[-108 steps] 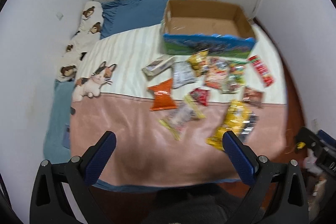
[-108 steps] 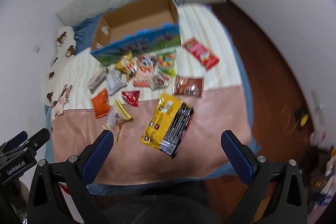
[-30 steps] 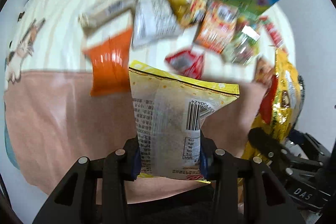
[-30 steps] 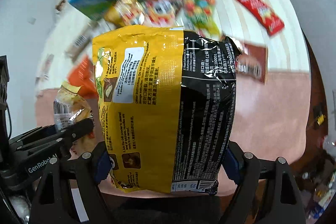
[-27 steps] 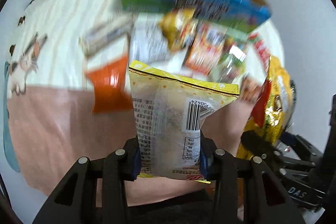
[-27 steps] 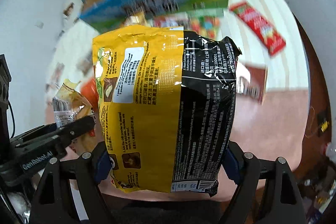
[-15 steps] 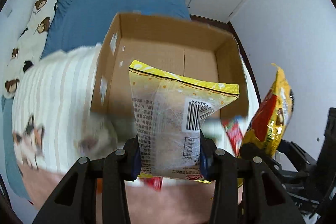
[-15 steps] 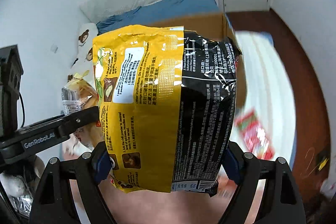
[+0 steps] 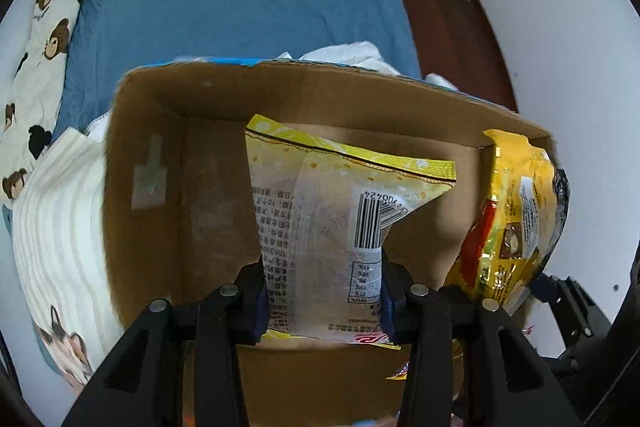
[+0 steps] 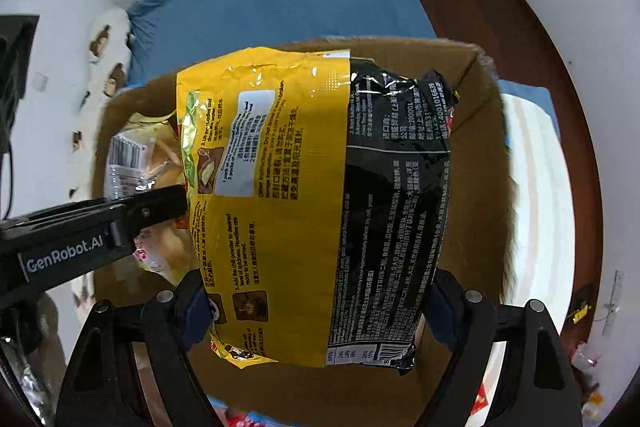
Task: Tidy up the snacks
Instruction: 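Carry both bags over the cardboard box with both tools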
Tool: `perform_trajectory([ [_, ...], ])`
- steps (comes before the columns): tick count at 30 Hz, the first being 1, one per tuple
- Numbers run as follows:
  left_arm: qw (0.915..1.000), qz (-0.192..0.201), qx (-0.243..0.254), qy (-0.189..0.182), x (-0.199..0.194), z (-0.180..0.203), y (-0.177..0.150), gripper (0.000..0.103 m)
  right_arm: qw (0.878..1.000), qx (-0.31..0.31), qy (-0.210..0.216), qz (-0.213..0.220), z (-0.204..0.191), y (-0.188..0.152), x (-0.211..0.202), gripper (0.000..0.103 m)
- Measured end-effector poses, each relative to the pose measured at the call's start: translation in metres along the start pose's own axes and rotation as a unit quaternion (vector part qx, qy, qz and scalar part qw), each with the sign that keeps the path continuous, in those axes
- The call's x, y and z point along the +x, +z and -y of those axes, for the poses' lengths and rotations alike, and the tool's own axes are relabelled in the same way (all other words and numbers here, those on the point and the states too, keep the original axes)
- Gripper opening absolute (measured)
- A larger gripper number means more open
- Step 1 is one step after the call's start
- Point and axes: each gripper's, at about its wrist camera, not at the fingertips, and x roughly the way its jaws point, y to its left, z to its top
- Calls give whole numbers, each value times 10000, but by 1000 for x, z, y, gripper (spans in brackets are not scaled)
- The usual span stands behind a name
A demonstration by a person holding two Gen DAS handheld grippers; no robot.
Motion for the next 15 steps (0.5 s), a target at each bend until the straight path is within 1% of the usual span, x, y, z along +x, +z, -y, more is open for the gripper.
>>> perform_trajectory([
  [2, 9999, -118, 5, 103, 15, -3, 6, 39, 9999, 35, -46, -135, 3, 15, 17, 88],
  [3, 9998, -164, 7, 100, 17, 0, 7, 39, 9998, 50, -55, -200, -1, 21, 22, 88],
  [6, 9994, -329, -15, 113, 30, -1, 8, 39, 9993, 126, -85, -344, 8, 30, 52, 88],
  [8, 9990, -413, -29, 142, 37, -1, 12, 39, 9989, 121, -153, -431, 9, 43, 63, 88],
  [9, 9988, -455, -40, 161, 40, 0, 15, 39, 9987, 114, -168, -462, 8, 39, 70, 88],
  [12, 9982, -570, -17, 195, 47, -1, 14, 39, 9980, 78, -194, -602, 2, 47, 82, 88],
  [14, 9979, -624, -7, 153, 50, -2, 13, 39, 9970, 49, -178, -752, -3, 55, 92, 88],
  [15, 9980, -617, -2, 151, 51, -3, 14, 41, 9965, 53, -192, -806, -3, 59, 96, 89],
])
